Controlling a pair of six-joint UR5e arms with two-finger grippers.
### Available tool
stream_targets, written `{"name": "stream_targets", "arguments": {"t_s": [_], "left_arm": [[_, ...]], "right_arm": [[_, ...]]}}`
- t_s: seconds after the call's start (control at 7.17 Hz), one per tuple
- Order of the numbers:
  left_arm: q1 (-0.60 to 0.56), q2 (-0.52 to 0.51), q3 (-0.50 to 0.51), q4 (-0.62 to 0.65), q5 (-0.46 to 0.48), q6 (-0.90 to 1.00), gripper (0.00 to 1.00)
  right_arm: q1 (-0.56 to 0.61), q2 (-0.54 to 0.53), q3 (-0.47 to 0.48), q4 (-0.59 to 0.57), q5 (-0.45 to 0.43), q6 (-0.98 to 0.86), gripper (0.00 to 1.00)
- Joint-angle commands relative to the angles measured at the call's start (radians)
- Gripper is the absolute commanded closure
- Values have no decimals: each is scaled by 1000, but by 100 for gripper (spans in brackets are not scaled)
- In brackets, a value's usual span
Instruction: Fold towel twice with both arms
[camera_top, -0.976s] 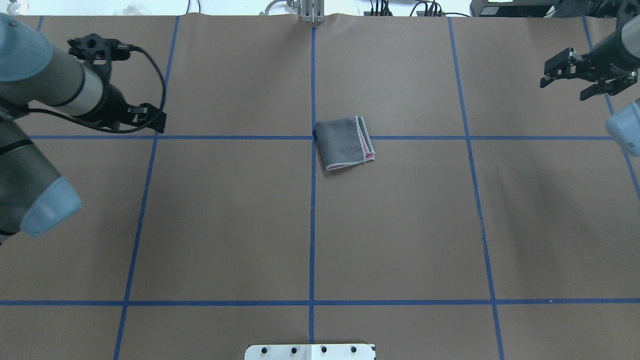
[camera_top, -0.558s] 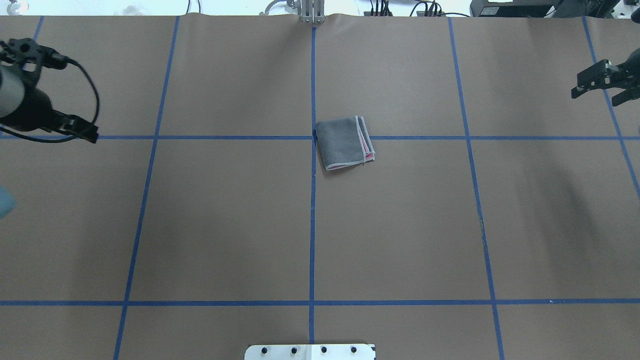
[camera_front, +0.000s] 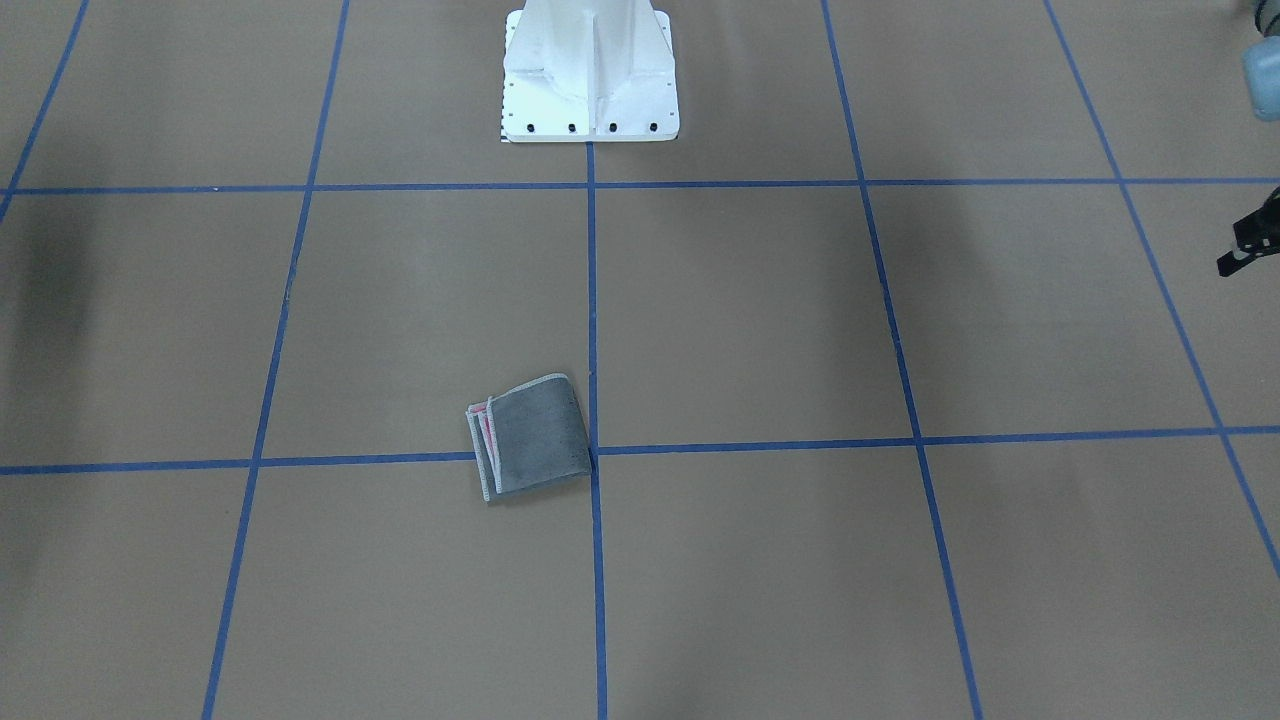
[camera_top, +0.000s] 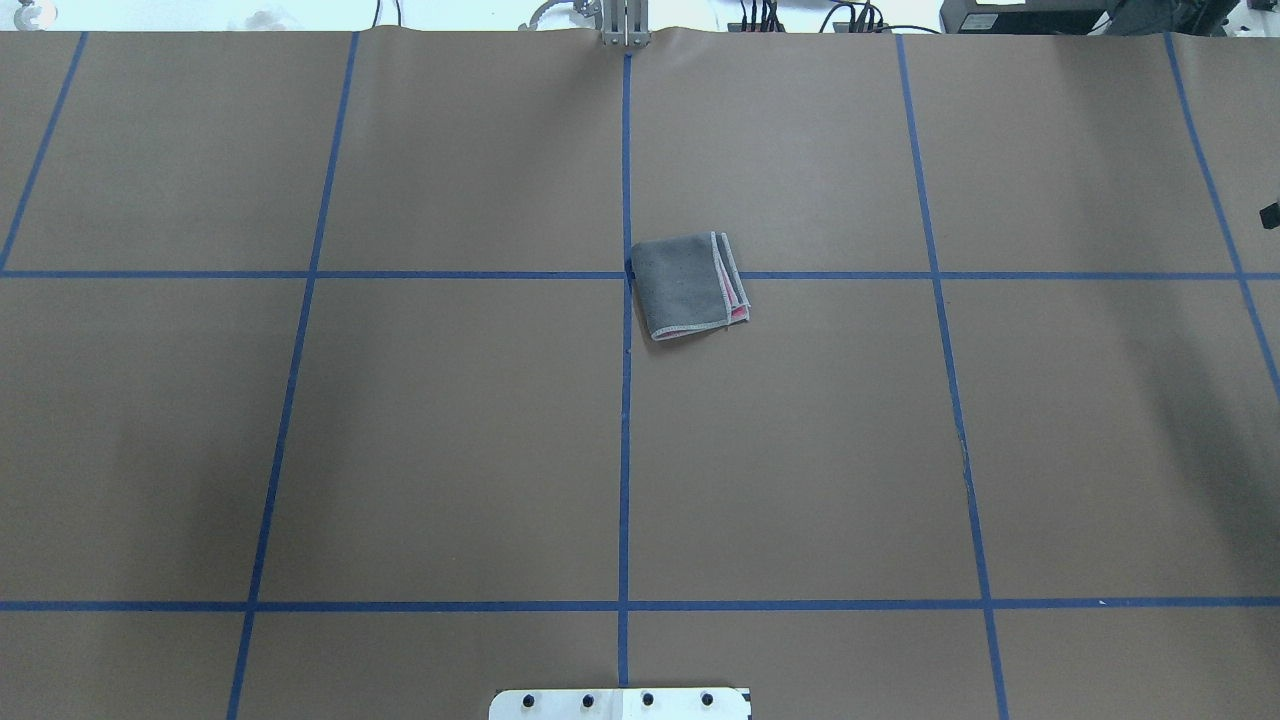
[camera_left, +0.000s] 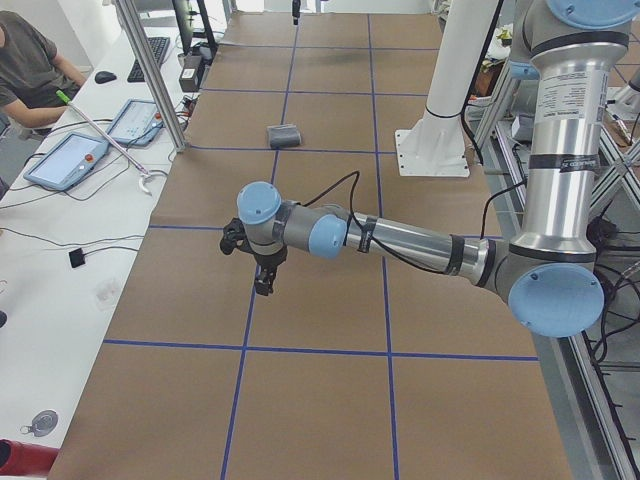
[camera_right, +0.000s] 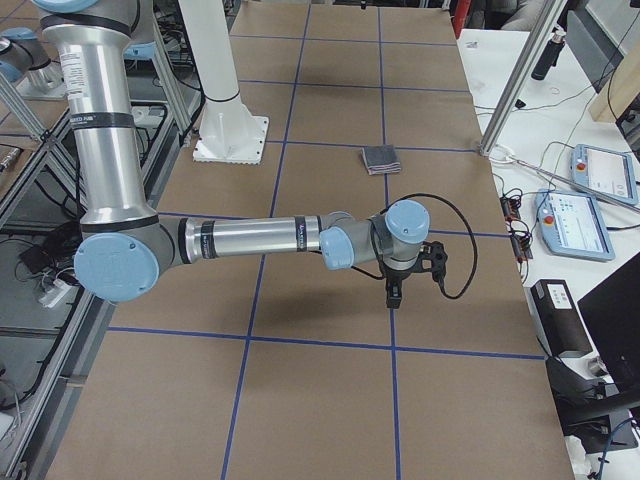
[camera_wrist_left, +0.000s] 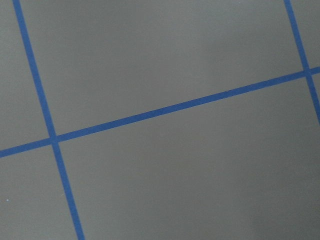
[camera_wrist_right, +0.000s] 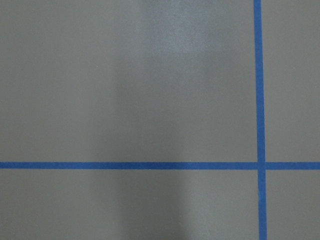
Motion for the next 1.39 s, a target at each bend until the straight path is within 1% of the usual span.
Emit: {"name": "stream_targets", "arguments": {"t_s": [0.0,0.28,0.56,0.84,1.26], "left_arm": [[-39,18,14,13,3,24,0],[-37,20,-6,10,87,15,0],[-33,6,3,17,90,-7,0],[-33,14,7,17,92,-56,0],[-34,17,-7,14,90,-56,0]], "right_arm": [[18,-5,5,-46,8,-53,0],[12,-3,5,-48,7,-53,0],[27,-5,6,-48,-5,-53,0],[25,-12,8,-57,-50,-57,0],[18,-6,8,-114,-60,-121,0]]}}
